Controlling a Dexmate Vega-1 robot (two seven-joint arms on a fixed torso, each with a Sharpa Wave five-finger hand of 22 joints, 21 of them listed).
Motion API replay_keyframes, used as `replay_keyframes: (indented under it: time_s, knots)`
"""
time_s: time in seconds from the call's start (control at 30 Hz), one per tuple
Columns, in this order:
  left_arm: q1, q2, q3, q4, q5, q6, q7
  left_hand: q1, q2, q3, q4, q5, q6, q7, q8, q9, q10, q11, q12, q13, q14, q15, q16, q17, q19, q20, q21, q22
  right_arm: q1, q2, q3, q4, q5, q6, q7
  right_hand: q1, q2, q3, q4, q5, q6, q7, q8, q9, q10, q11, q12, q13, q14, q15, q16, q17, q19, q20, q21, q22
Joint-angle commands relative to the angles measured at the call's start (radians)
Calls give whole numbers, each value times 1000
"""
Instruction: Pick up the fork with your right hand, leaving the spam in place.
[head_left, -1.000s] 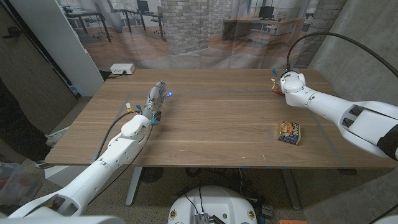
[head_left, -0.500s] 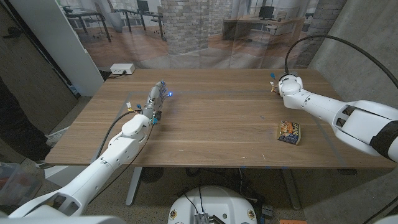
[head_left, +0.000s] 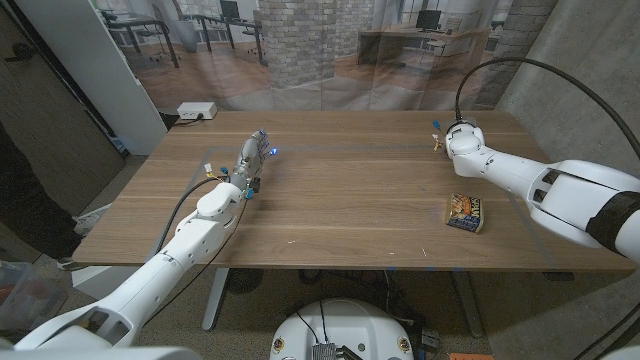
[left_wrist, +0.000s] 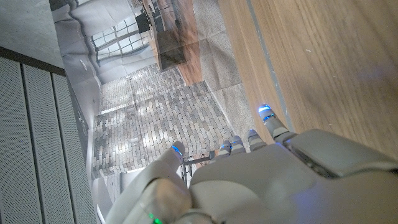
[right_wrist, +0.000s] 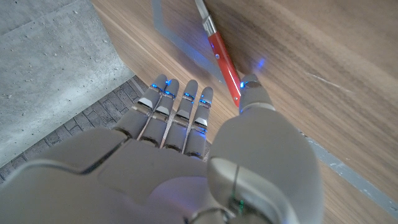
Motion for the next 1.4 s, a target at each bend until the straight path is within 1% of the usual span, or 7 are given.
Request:
replay_keyframes:
  time_s: [0.03,0.67,0.83,1.1,1.23,1.33,1.4]
  knots:
    - [-18,-6,7,21,1,7,-8,-10,91,-1,0,9,-115,8,2,6,-115,4,0,6,-166,4,2,4,-158,1,-4,5,13,31,-22,70,28,25,-38,17,3,-9,1,10,12,4,8,8,11,-4,5,7,10,-136,9,10,7,-69,4,3]
    - [-31,-13,10,39,1,7,-11,-11,90,-6,0,9,-117,7,1,6,-118,4,0,6,-167,3,2,4,-160,0,-6,6,58,101,-68,233,80,93,-68,32,29,-25,12,15,50,-2,26,11,35,-8,25,26,38,-145,26,36,18,-75,9,3]
    - [-34,-16,13,44,2,7,-14,-11,90,-7,0,10,-117,7,1,6,-118,4,-1,6,-167,3,2,4,-161,0,-7,6,77,121,-81,285,101,128,-53,23,45,-28,25,17,57,-1,30,11,39,-5,30,31,43,-140,27,41,21,-73,10,4]
    - [-40,-21,16,54,3,3,-19,-11,89,-9,0,10,-119,6,1,6,-119,4,-1,6,-169,2,1,4,-161,-1,-8,6,126,158,-128,401,145,251,-2,4,42,-45,37,17,52,2,27,10,30,3,31,39,32,-133,13,44,17,-71,8,4]
    - [-43,-23,17,60,3,2,-22,-11,88,-10,-1,10,-119,6,1,6,-120,3,-1,6,-169,2,1,4,-161,-2,-8,6,145,145,-182,411,196,320,-1,1,42,-51,41,19,61,10,30,10,28,10,33,44,32,-129,7,44,11,-66,6,4]
    - [-46,-25,18,64,4,0,-23,-10,88,-11,-1,10,-120,6,1,6,-122,3,-2,6,-170,1,1,4,-161,-3,-9,6,151,122,-220,373,226,309,10,16,51,-52,37,22,94,5,41,8,60,1,49,49,64,-140,17,49,15,-68,7,3]
    - [-48,-27,18,67,3,0,-23,-10,87,-11,-2,10,-120,6,1,6,-122,2,-2,6,-170,1,1,4,-163,-1,-10,6,155,117,-238,363,238,306,11,27,56,-56,33,24,140,-4,57,6,90,-2,65,54,98,-151,29,55,21,-76,9,4]
